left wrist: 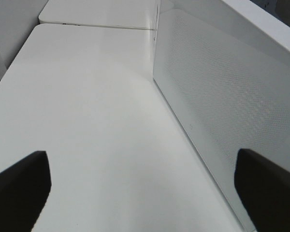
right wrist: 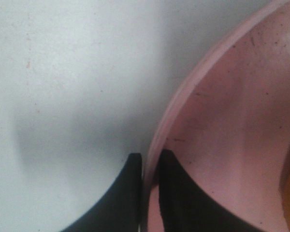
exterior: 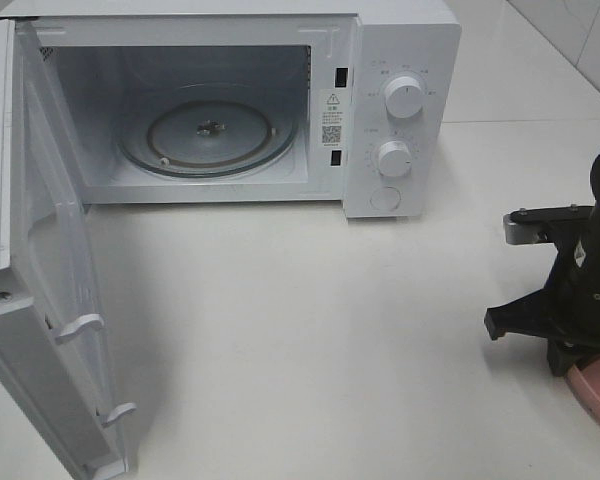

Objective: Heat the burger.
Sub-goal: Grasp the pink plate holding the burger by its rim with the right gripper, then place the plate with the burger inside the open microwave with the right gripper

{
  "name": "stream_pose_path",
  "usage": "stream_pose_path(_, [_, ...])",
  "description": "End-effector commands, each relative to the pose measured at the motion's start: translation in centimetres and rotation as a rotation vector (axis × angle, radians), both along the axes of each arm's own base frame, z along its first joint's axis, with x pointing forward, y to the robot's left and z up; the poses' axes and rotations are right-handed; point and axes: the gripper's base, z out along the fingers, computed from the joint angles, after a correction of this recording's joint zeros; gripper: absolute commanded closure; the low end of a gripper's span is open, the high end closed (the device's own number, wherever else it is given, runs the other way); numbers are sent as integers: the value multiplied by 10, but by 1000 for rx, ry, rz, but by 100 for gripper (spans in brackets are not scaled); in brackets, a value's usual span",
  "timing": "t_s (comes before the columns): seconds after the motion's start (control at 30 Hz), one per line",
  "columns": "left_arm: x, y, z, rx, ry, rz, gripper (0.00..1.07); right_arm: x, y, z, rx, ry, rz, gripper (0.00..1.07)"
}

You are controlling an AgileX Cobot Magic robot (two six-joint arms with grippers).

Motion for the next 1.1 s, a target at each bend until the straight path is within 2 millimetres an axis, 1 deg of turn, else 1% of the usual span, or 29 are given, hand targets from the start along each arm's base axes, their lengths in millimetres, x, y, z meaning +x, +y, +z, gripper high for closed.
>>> stream_pose_path(0.03, [-3,0,0,-2,-25,-1,9,0,3,-3,-19,-5,29,107])
stream_pose_path(0.2, [-3,0,0,-2,-25,-1,9,-2,5,-2,-59,1,40,107])
stream_pose_path(0.27, [-3,0,0,-2,-25,-1,9,-4,9,1,-128,-4,59,107])
stream_pose_path(0.33, [-3,0,0,-2,-25,-1,9,-5,9,2,-143,-6,62,107])
stream_pose_path(0.37, [-3,0,0,-2,-25,-1,9,-6,10,5,-181,-14,76,107])
stream_pose_path(0.73, [-3,0,0,-3,-25,-1,9,-12,19,19,-306,-41,127,107])
stream_pose_path(0.87, [-3,0,0,-3,-25,-1,9,-17,23,29,-337,-52,155,107])
stream_pose_path(0.9, [-3,0,0,-3,-25,-1,9,-17,23,29,-337,-52,155,107])
stream_pose_path(0.93, [-3,0,0,-3,-25,-1,9,-19,24,34,-346,-58,157,107])
stream_pose_path(0.97, [-3,0,0,-3,-25,-1,9,-19,24,34,-346,-58,157,107])
stream_pose_path(1.03, [-3,0,0,-3,-25,-1,9,-23,27,43,-359,-67,166,107])
stream_pose_path(1.07, [-3,0,0,-3,-25,-1,9,-23,27,43,-359,-67,166,107])
stream_pose_path(1.1, [-3,0,0,-3,-25,-1,9,-26,28,48,-367,-75,174,107])
